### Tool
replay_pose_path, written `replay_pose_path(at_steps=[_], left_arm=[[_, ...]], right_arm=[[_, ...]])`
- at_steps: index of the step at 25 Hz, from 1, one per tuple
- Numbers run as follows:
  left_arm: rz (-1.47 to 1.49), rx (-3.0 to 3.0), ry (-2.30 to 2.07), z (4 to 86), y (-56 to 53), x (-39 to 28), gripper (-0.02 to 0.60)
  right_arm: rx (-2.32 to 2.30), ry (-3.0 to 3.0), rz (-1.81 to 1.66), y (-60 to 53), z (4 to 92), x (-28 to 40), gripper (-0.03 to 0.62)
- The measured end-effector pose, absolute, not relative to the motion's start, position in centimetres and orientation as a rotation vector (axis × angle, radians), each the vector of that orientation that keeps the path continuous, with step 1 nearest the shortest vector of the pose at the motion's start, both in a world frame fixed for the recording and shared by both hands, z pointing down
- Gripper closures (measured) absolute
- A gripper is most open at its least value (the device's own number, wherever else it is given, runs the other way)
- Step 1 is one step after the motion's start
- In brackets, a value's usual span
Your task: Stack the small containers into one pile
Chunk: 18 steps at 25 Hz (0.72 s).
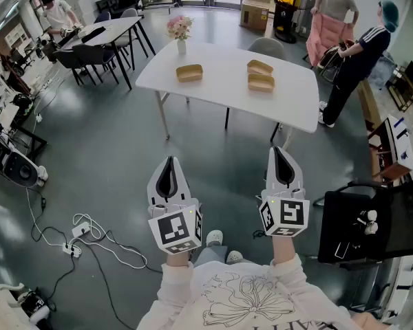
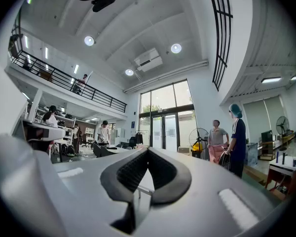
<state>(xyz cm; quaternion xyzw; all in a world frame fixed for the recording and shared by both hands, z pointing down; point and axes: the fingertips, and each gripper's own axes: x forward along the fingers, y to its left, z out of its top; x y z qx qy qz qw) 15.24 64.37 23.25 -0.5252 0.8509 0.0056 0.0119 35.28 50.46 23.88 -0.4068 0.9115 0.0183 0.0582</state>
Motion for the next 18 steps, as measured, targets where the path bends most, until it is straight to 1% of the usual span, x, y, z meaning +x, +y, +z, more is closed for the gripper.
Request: replay_pose_path(at_steps=[8,18], left_arm=[[0.02,-1.631,2.657,23.4,63.6,15.0,0.575],[0.022,-1.64,2.655,23.6,61.8,11.8,0.575]], right_arm=[[-1.221,2.77,0.057,49.8,24.1,34.9,0.583],[-1.229,2.774,0.037,47.7,24.8,31.8,0.583]])
